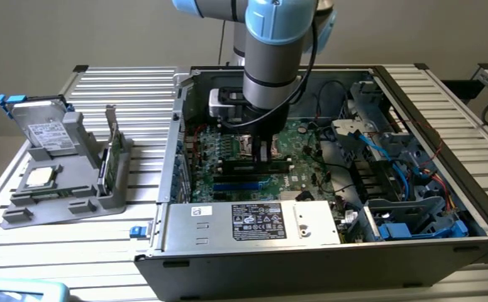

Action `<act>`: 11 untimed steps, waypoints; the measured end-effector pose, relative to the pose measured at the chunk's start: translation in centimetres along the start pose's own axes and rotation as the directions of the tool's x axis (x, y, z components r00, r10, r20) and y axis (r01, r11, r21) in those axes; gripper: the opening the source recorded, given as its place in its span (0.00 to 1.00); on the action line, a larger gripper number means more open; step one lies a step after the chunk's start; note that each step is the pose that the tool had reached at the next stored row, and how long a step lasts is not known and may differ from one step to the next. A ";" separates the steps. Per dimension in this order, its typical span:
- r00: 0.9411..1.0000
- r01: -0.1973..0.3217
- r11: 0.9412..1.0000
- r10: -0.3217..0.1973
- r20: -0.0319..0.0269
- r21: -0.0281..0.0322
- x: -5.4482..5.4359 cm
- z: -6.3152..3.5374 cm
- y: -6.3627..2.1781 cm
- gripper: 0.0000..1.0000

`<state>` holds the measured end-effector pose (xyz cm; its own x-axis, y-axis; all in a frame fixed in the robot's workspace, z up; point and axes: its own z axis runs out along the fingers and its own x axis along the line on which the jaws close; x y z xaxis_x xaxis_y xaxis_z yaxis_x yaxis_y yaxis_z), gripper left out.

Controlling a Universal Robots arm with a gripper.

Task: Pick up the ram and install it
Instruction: 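Insert the ram into the slot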

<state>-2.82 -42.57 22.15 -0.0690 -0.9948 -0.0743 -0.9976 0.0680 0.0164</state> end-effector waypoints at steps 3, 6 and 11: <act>1.000 0.000 1.000 0.000 0.000 0.000 -0.1 -1.02 0.02 0.58; 1.000 0.000 1.000 0.000 0.000 0.000 -0.2 -2.41 0.04 0.64; 1.000 0.001 1.000 -0.001 0.000 0.000 -0.3 -4.62 0.11 0.64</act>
<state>-2.85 -42.56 26.79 -0.0681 -0.9949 -0.0742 -0.9976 0.0671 0.0164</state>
